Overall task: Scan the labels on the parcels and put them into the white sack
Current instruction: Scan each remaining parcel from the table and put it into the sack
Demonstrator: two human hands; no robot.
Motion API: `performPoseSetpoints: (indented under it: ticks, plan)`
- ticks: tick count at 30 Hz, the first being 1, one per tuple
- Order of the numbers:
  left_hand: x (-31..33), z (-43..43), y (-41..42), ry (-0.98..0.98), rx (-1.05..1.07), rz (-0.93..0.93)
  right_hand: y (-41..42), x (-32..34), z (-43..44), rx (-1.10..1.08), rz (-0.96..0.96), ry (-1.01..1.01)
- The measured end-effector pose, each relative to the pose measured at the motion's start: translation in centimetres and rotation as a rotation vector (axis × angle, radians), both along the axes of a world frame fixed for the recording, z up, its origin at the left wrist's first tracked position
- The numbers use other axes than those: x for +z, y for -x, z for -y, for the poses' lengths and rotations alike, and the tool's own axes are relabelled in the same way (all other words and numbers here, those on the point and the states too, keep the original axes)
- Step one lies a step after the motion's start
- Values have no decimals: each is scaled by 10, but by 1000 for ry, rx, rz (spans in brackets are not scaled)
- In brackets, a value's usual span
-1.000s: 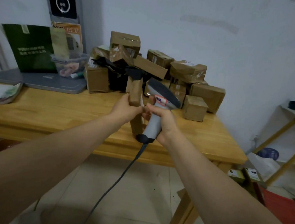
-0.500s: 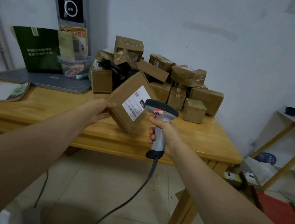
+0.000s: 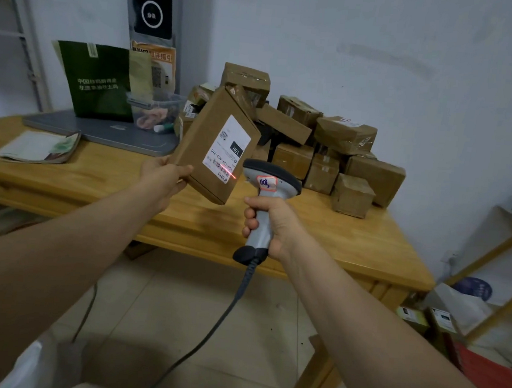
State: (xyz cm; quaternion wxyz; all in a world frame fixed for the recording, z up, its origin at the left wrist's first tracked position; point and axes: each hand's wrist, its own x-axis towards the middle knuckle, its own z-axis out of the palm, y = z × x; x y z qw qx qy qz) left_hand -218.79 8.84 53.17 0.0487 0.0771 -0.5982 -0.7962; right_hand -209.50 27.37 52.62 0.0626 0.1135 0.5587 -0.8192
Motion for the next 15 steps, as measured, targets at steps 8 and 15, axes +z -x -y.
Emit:
performPoseSetpoints:
  ticks: [8, 15]
  plan:
    - [-2, 4, -6, 1, 65, 8, -1, 4, 10, 7, 13, 8]
    - [-1, 8, -7, 5, 71, 18, 0, 6, 16, 11, 17, 11]
